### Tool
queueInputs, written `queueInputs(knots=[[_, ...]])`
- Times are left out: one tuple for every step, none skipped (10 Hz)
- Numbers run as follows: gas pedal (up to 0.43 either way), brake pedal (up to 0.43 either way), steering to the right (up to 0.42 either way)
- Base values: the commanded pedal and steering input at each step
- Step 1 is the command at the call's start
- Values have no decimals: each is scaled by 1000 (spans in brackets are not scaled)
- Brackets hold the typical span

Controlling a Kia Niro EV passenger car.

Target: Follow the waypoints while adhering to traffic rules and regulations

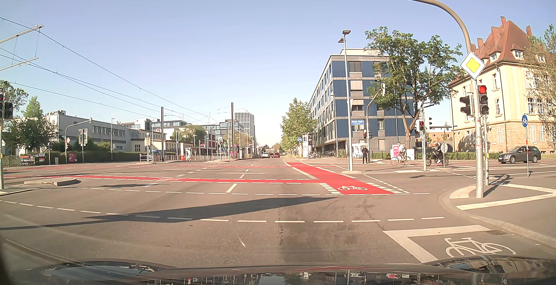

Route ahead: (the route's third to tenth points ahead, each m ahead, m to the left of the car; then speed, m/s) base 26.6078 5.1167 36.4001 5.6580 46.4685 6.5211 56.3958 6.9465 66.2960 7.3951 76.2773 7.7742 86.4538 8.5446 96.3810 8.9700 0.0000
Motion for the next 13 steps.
queueInputs(knots=[[0, 183, -51], [0, 177, -51], [0, 183, -51], [0, 183, -51], [0, 177, -51], [0, 177, -51], [0, 183, -51], [0, 177, -51], [0, 183, -51], [0, 183, -51], [0, 177, -51], [0, 177, -51], [0, 183, -51]])
